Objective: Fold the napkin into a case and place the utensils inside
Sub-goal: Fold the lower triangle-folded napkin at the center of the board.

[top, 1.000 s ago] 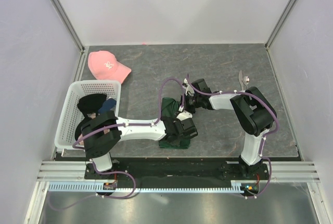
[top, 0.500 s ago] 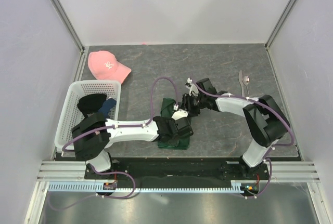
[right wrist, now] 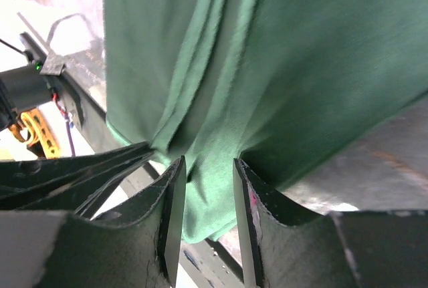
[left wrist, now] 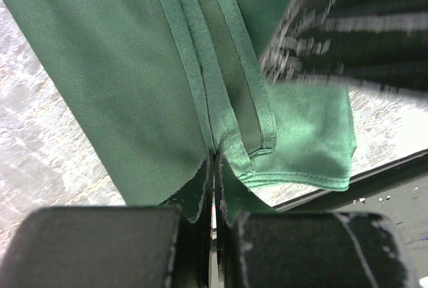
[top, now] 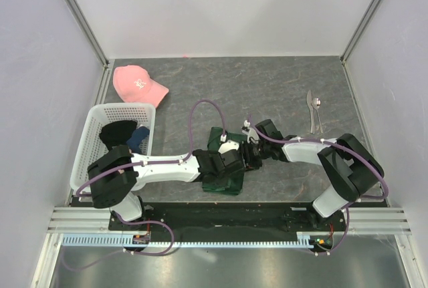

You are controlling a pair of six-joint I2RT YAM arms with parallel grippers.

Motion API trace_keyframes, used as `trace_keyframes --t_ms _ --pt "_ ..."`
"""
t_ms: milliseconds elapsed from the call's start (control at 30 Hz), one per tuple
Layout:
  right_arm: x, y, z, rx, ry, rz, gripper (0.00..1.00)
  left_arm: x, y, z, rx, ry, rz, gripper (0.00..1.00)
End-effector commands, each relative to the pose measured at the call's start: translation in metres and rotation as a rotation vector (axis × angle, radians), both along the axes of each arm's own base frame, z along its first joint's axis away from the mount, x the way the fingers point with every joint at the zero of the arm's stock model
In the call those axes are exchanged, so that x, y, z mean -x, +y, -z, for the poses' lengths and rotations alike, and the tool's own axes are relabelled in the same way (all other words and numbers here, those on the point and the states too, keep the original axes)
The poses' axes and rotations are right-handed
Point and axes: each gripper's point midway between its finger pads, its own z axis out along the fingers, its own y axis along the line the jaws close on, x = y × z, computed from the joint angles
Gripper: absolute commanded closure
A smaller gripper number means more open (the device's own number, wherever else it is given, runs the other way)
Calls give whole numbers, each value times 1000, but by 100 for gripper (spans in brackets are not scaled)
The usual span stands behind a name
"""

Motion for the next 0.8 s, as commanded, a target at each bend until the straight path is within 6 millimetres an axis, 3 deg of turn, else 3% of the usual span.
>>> trace_keyframes --t_ms 0,333,567,767 --pt "7 16 -14 -88 -35 -2 58 0 -11 -2 75 13 -33 98" --pt "9 21 -14 -96 -35 9 59 2 -6 1 74 21 -38 97" --pt "10 22 -4 -88 -14 11 69 4 -2 5 61 29 -31 77" --pt "12 24 -9 -92 -18 6 69 6 1 9 58 35 -29 74"
